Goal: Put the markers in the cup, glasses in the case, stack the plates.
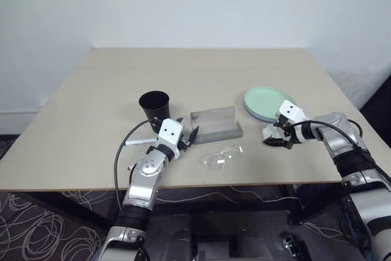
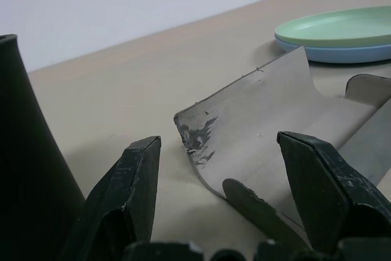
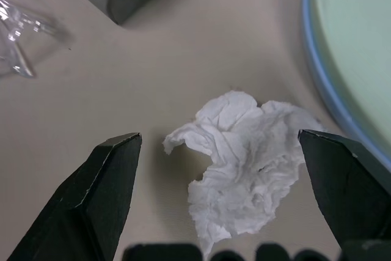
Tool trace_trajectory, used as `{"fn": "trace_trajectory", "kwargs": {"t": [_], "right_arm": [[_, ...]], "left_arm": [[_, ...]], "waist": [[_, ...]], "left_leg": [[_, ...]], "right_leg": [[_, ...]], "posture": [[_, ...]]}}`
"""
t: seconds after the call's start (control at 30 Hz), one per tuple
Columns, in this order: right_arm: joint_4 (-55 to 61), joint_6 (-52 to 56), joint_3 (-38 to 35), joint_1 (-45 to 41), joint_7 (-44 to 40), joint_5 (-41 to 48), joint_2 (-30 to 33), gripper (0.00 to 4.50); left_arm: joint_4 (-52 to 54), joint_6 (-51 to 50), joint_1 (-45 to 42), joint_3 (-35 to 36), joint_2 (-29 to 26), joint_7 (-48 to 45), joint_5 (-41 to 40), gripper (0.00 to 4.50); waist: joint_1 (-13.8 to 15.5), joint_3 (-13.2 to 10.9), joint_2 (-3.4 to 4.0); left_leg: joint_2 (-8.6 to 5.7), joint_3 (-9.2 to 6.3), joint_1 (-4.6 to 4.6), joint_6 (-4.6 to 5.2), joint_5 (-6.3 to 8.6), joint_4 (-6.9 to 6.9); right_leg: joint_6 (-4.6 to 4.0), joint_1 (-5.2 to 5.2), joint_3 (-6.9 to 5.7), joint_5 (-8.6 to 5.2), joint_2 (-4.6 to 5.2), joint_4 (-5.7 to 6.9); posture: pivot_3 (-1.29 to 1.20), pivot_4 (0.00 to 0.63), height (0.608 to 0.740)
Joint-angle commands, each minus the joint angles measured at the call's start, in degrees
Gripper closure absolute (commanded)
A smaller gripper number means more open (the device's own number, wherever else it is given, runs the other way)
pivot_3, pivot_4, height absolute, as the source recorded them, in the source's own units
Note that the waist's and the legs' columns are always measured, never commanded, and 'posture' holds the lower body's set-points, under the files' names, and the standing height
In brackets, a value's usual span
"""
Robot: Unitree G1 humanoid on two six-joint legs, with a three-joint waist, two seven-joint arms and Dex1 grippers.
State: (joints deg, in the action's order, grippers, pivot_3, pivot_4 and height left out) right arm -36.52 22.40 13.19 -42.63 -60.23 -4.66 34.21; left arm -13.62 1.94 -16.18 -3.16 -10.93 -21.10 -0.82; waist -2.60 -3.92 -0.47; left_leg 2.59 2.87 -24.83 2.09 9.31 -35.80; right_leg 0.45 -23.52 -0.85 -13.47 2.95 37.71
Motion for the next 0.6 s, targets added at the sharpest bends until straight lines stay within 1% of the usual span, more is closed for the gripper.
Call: {"fn": "trace_trajectory", "kwargs": {"t": [0.03, 0.1, 0.13, 0.17, 0.23, 0.3, 0.37, 0.43, 0.47, 0.6], "right_arm": [[-1.2, -1.6, -0.4, -2.5, 1.3, -0.5, -0.5, 0.21], [-2.1, -1.9, -0.7, -3.0, 1.7, -0.4, -0.7, 0.62], [-2.2, -2.0, -0.7, -3.1, 1.5, -0.2, -0.7, 0.89], [-2.2, -2.1, -0.7, -3.2, 1.3, -0.1, -0.6, 1.31], [-1.5, -2.0, -0.7, -3.1, 0.5, 0.1, -0.3, 1.93], [-0.8, -1.8, -0.6, -2.8, 0.0, 0.3, -0.2, 2.74], [-0.6, -1.8, -0.7, -2.7, -0.2, 0.3, -0.1, 3.38], [-0.1, -1.7, -0.8, -2.5, -0.4, 0.3, 0.0, 4.17], [0.7, -1.8, -1.1, -2.5, -0.8, 0.8, 0.0, 4.46], [3.3, -2.5, -3.6, -3.6, -0.8, 3.0, -0.2, 4.46]], "left_arm": [[1.2, 1.4, -1.2, 0.3, -0.1, 0.2, -0.3, 1.28], [1.2, 1.4, -1.1, 0.3, -0.1, 0.3, -0.2, 1.28], [1.3, 1.4, -1.1, 0.3, -0.1, 0.3, -0.2, 1.28], [1.3, 1.4, -1.1, 0.3, -0.1, 0.3, -0.2, 1.28], [1.3, 1.3, -1.1, 0.3, -0.1, 0.3, -0.2, 1.28], [1.4, 1.3, -1.0, 0.3, -0.1, 0.3, -0.3, 1.28], [1.4, 1.3, -0.9, 0.2, 0.0, 0.3, -0.3, 1.28], [1.4, 1.3, -0.9, 0.1, 0.0, 0.2, -0.3, 1.28], [1.5, 1.3, -0.8, 0.1, -0.1, 0.2, -0.3, 1.28], [1.6, 1.2, -0.8, 0.2, -0.2, 0.1, -0.3, 1.28]], "waist": [[0.0, 0.0, 0.0], [0.0, 0.0, 0.0], [0.0, 0.0, 0.0], [0.0, 0.0, 0.0], [0.0, 0.0, 0.0], [0.0, 0.0, 0.0], [0.0, 0.0, 0.0], [0.0, 0.0, 0.0], [0.0, 0.0, 0.0], [0.0, 0.0, 0.01]], "left_leg": [[-0.01, 0.0, 0.0, 0.0, 0.0, 0.0], [-0.01, 0.01, 0.0, 0.0, 0.0, -0.01], [0.0, 0.0, 0.0, 0.0, 0.0, -0.01], [0.0, 0.0, 0.0, 0.0, 0.0, -0.01], [0.0, -0.02, 0.0, 0.0, 0.0, -0.01], [0.0, -0.02, 0.0, 0.0, 0.0, -0.01], [0.0, -0.01, 0.0, 0.0, 0.0, -0.02], [0.0, -0.01, 0.0, 0.0, 0.0, -0.02], [0.0, -0.01, 0.0, 0.0, 0.0, -0.02], [0.0, -0.02, 0.0, 0.0, 0.0, -0.02]], "right_leg": [[0.0, 0.01, 0.0, 0.0, 0.0, -0.01], [0.0, 0.02, 0.01, 0.0, 0.0, 0.0], [0.0, 0.02, 0.01, 0.0, 0.0, 0.0], [0.0, 0.02, 0.0, 0.0, -0.01, 0.0], [0.0, 0.02, -0.01, 0.0, -0.02, 0.01], [0.0, 0.02, -0.01, 0.0, -0.02, 0.01], [0.01, 0.02, -0.01, 0.0, -0.02, 0.02], [0.01, 0.02, -0.01, 0.01, -0.02, 0.02], [0.01, 0.02, 0.0, 0.0, -0.02, 0.02], [0.01, 0.02, -0.01, 0.0, -0.02, 0.02]], "posture": [[0.0, 0.0, 0.738], [0.0, 0.0, 0.738], [0.0, 0.0, 0.738], [0.0, 0.0, 0.738], [0.0, 0.0, 0.738], [0.0, 0.0, 0.738], [0.0, 0.0, 0.738], [0.0, 0.0, 0.738], [0.0, 0.0, 0.738], [0.0, 0.0, 0.738]]}}
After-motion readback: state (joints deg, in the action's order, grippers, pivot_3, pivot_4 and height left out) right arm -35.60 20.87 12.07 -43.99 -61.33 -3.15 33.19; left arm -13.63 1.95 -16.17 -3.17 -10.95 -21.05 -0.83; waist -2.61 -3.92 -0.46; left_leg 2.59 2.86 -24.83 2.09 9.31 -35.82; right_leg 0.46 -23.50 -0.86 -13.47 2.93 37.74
